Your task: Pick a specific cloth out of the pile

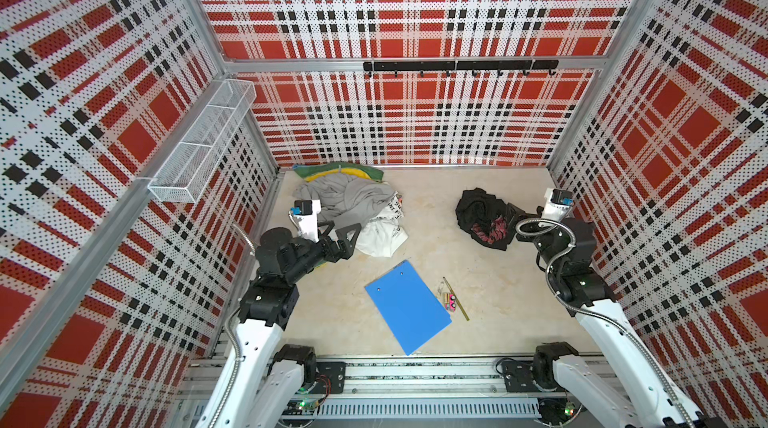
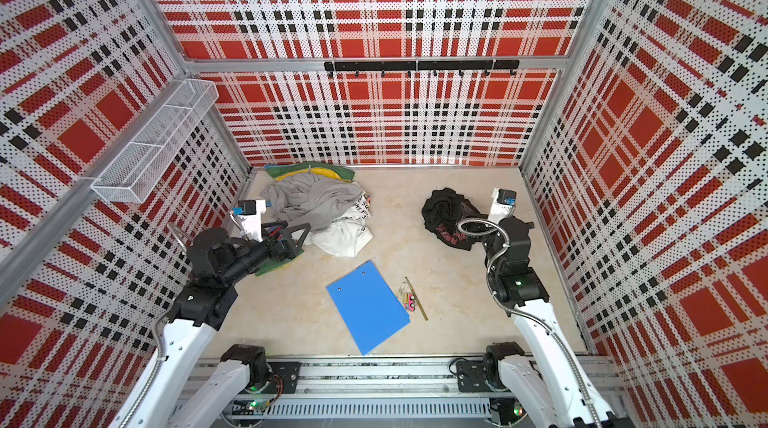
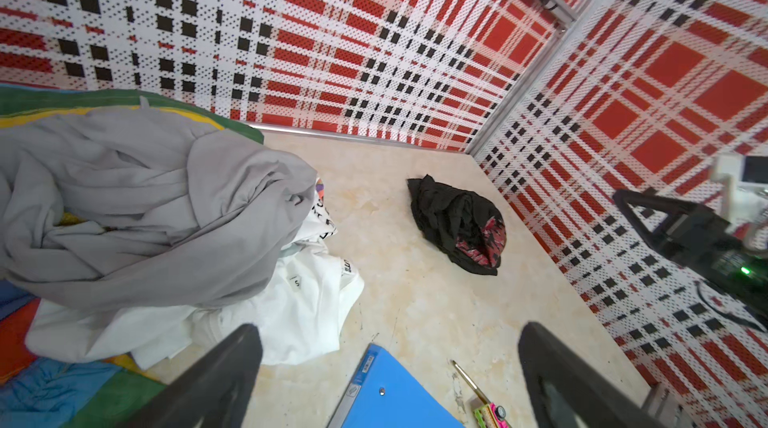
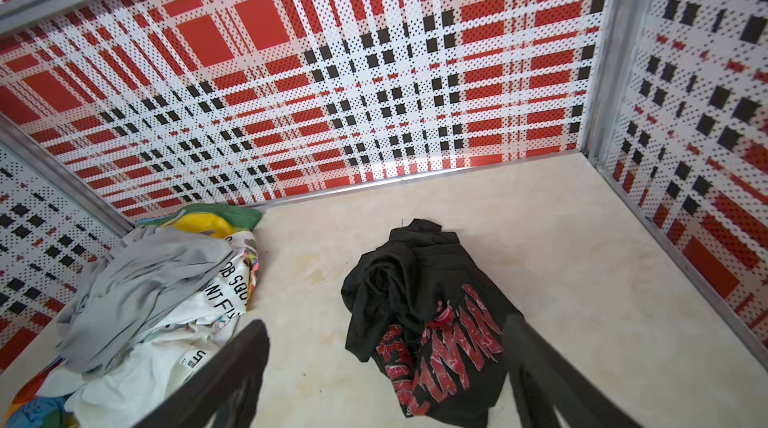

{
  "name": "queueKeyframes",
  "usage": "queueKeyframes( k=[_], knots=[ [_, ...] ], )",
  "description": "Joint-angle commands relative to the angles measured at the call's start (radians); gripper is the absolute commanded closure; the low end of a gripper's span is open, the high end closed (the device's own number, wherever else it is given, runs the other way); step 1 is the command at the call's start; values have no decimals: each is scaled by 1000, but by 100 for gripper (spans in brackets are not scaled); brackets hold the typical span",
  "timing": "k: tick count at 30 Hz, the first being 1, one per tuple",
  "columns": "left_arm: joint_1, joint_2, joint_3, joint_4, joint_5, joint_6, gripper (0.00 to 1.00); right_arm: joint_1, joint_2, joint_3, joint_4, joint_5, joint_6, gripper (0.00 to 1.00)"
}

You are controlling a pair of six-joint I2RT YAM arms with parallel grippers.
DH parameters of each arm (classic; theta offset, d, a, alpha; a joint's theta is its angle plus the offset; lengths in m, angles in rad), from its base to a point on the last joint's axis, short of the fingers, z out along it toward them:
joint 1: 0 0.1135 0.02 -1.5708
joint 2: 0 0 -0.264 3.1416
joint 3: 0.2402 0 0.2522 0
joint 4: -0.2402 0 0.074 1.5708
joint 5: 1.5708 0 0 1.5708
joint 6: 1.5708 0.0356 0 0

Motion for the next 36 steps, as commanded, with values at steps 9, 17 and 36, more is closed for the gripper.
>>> queueKeyframes(
  k=[9,17,36],
  knots=[
    [-139,38,-314,404,-608,145,1,1,-172,-221,113,142,-1,4],
    [86,144,-417,646,-529,229,1,1,-205,-354,274,205,-112,0],
    [170,784,-484,1456,-444,338,1,-74,140,-381,571,178,-176,0]
  ],
)
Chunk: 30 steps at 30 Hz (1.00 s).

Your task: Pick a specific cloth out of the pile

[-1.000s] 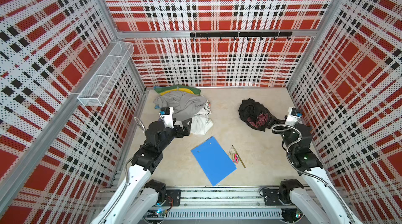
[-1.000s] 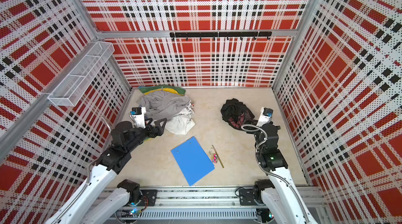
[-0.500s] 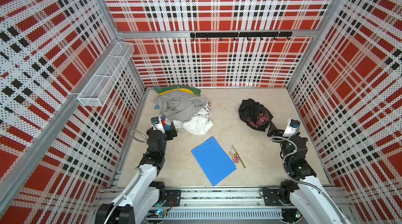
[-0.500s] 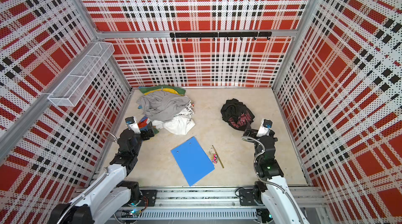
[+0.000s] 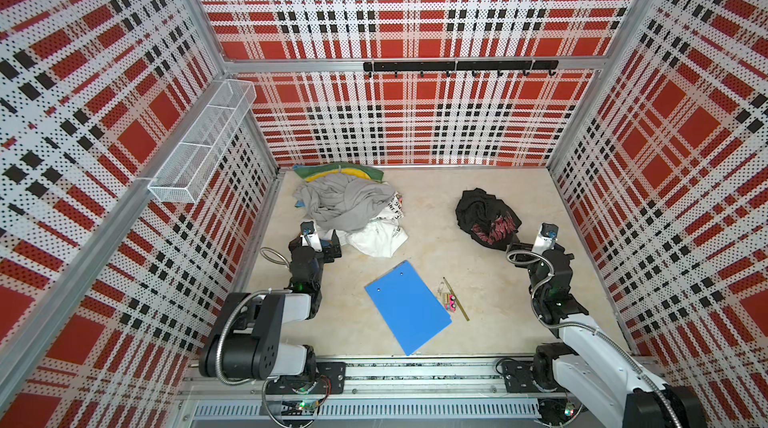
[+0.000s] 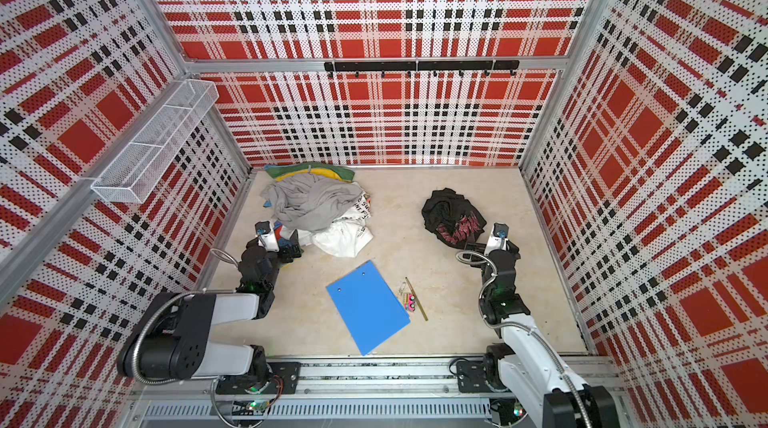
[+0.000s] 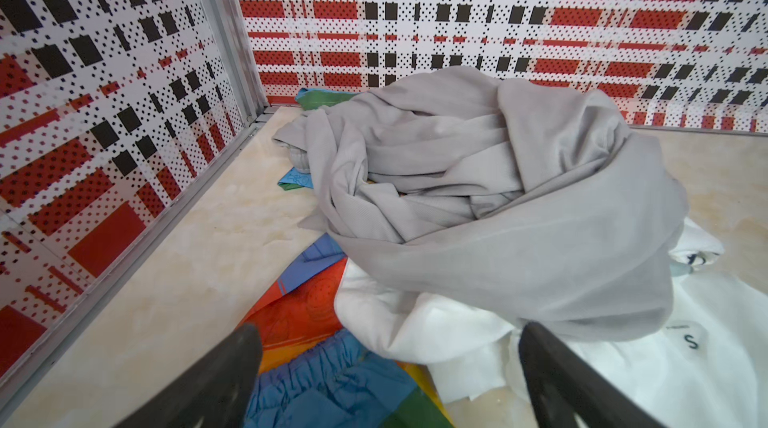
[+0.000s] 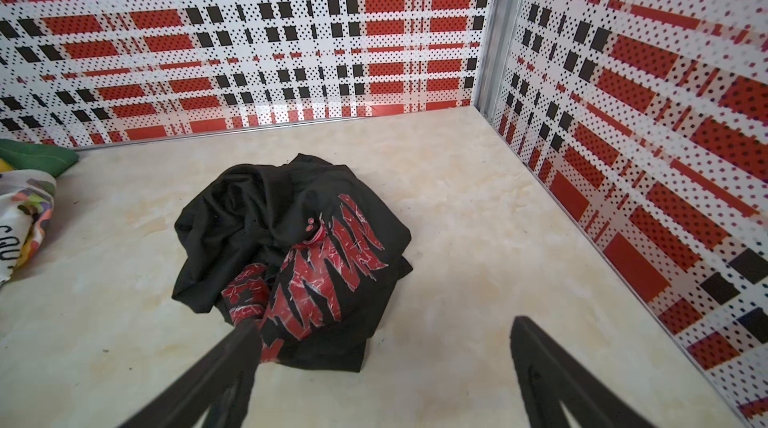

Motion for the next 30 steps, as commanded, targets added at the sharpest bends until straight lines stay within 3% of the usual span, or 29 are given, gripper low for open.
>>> queueKeyframes(
  k=[1,2,5,9,26,30],
  knots=[
    [27,96,-11,241,48,7,1,-40,37,-4,150,-36,-10,0],
    [31,136,-15,305,55,5,1,-50,49,-7,173,-44,-10,0],
    [41,87,16,159,46,-9,1,-71,95,-12,238,-46,-21,0],
    [40,110,62,115,49,-12,1,-80,199,-13,362,-45,-36,0],
    [34,113,59,134,39,-8,1,-89,670,-68,979,-107,-97,0],
    [33,114,59,133,39,-8,1,-89,655,-36,885,-75,-83,0]
  ],
)
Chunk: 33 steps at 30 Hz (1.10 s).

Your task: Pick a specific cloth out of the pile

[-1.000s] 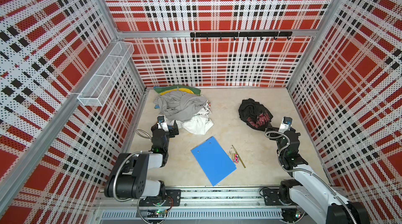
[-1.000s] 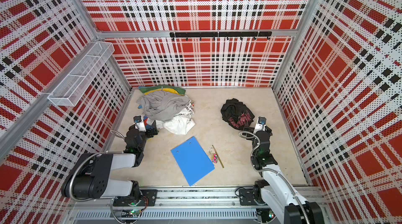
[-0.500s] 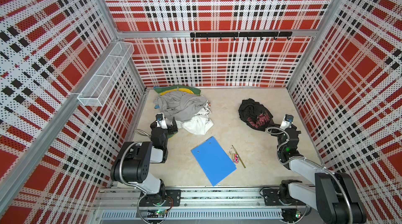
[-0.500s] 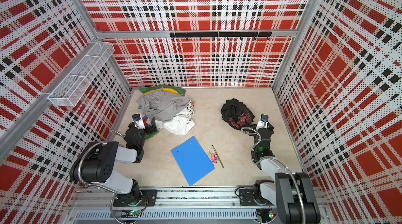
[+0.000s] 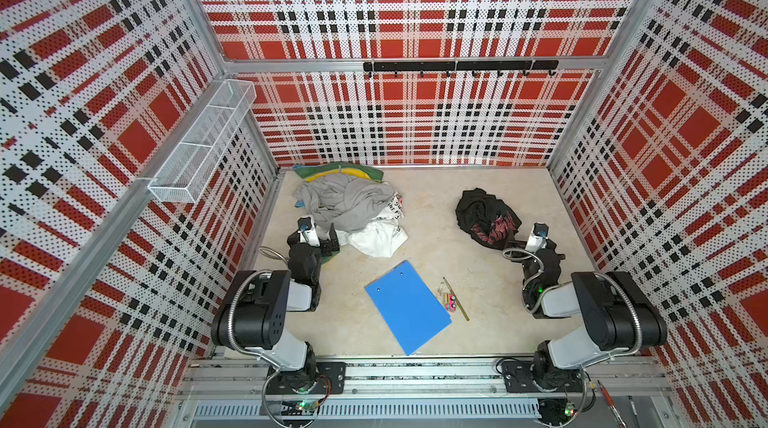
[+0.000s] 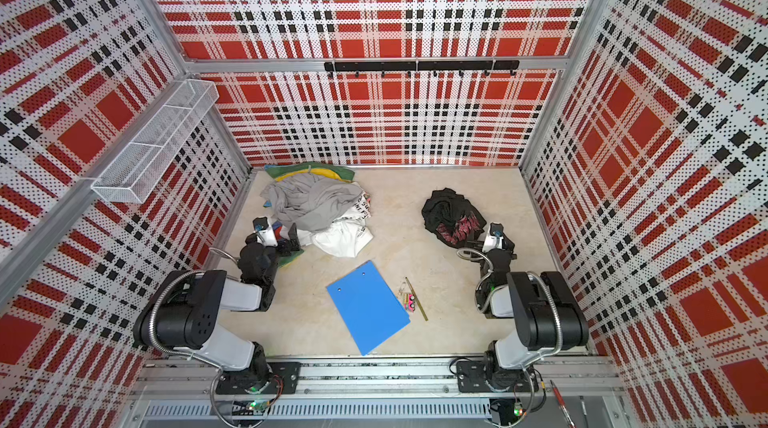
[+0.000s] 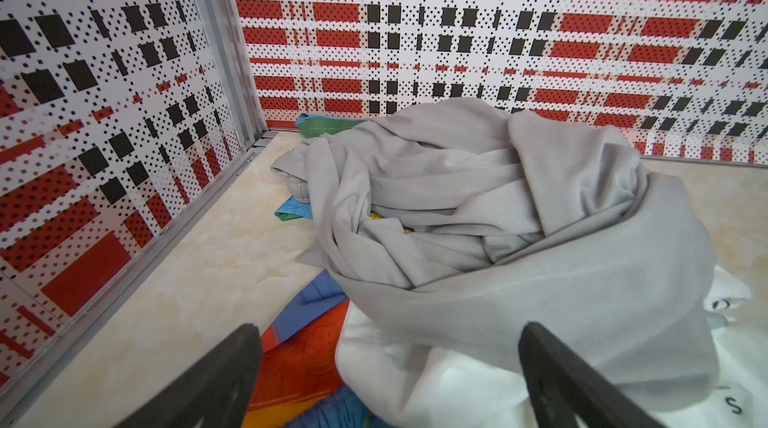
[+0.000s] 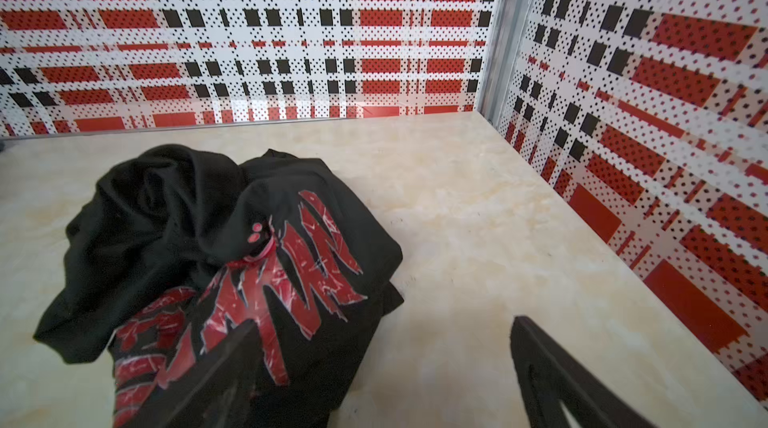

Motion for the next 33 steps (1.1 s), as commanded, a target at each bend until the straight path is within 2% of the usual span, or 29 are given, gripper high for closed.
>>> queueKeyframes(
  k=[1,3,4,11,15,17,21,33],
  knots=[
    [-5,1,12,15,-4,-1,1,-4,8,39,69,20,-4,0],
    [-5,0,12,15,-3,-1,1,-4,-8,56,9,19,-3,0],
    [-3,1,12,15,-4,-1,1,-5,7,51,50,15,-10,0],
    [-5,1,12,15,-4,-1,1,-4,6,50,50,9,-12,0],
    [-4,0,12,15,-3,-1,1,-4,5,23,94,-113,-59,0],
    [-4,0,12,15,-3,0,1,-4,5,53,39,-161,-72,0],
    [-4,0,12,15,-4,-1,1,-9,3,63,17,-95,-42,0],
    [-5,0,12,15,-4,-1,1,-13,3,58,27,-99,-40,0]
  ],
)
